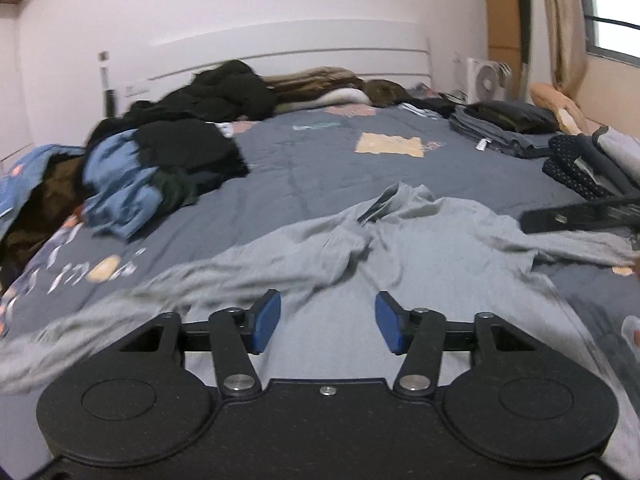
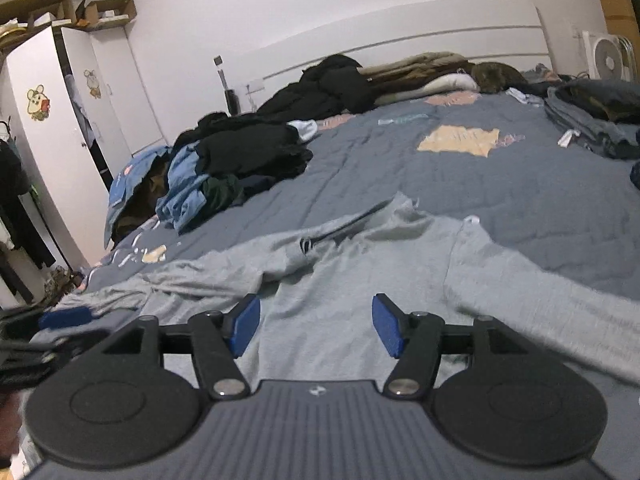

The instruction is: Fold clothes

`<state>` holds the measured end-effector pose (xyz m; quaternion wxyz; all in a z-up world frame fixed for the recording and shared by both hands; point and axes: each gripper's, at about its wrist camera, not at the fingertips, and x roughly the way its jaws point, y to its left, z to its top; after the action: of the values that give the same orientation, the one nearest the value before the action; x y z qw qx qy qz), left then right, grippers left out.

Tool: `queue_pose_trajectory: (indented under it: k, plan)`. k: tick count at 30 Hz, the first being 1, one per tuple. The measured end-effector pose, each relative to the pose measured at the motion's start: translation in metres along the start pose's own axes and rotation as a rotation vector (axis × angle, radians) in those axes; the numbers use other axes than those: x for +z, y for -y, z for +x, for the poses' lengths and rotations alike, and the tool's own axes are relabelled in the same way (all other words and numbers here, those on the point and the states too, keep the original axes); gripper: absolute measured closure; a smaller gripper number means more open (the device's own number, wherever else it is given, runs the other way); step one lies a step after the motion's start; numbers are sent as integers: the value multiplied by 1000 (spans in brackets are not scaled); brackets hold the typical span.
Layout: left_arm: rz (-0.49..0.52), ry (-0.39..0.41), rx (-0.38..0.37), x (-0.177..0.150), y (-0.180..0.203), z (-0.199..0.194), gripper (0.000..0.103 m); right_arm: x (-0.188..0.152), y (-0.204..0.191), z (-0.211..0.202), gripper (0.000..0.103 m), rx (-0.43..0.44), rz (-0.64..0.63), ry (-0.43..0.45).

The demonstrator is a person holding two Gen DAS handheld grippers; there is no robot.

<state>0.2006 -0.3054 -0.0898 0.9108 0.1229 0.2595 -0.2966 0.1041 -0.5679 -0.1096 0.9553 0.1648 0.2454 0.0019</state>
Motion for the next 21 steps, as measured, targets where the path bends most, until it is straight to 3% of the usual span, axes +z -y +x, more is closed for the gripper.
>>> queue_pose_trajectory:
  k: [5, 9, 16, 21]
  plan:
    - [53, -63, -60, 39, -3, 66, 67, 15, 8, -14, 38, 44, 53, 14]
    - [99, -99, -47, 53, 0, 110, 67, 17, 13, -18, 35, 67, 59, 46]
    - [152, -170, -44, 56, 13, 171, 67, 13, 21, -14, 35, 78, 88, 26]
    - [132, -221, -71, 57, 15, 194, 66, 13, 26, -14, 34, 84, 118, 34]
